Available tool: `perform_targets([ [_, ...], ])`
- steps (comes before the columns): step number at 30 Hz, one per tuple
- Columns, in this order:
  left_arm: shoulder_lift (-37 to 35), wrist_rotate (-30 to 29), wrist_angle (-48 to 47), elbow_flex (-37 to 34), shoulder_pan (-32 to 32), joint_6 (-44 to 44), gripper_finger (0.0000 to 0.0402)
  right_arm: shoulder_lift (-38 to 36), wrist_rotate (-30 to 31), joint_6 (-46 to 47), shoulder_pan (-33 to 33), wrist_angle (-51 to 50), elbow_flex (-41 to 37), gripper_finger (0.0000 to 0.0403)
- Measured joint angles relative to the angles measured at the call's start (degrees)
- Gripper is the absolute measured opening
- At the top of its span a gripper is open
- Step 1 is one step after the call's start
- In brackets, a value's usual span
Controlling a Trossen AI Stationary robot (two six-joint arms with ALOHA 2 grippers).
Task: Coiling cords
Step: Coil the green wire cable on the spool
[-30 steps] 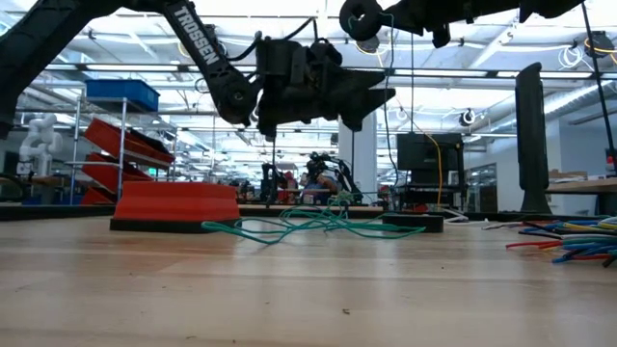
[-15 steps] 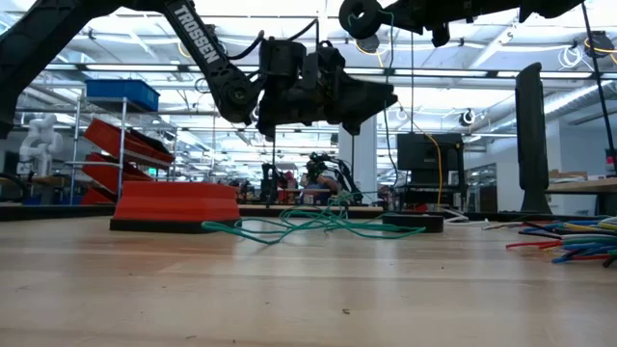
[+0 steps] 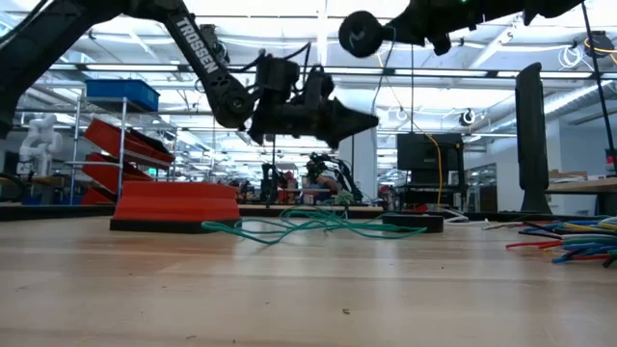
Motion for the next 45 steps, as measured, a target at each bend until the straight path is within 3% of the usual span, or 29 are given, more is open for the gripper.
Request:
perform_targets([
  [6,0.0,-0.04,-1.93,-0.04,5.46,-3.94,0.0002,0.0,5.87,-3.41,1.06,-5.67,0.0,0.0],
  [26,-1.32,0.67,-2.01,-0.06,13.13,-10.22,0.0,3.19,10.48,-5.32,1.24,-19.47,0.02,0.0],
  [36,-3.34,1.74,-5.53,0.37,12.18,-12.25,0.0,9.6,21.75,-9.76,1.08,-19.17,0.02,0.0],
  [45,-3.37,1.88,-5.68,0.37,8.38,-13.39,0.0,16.21,30.58,-13.91,0.52,-10.18,0.02,0.0],
])
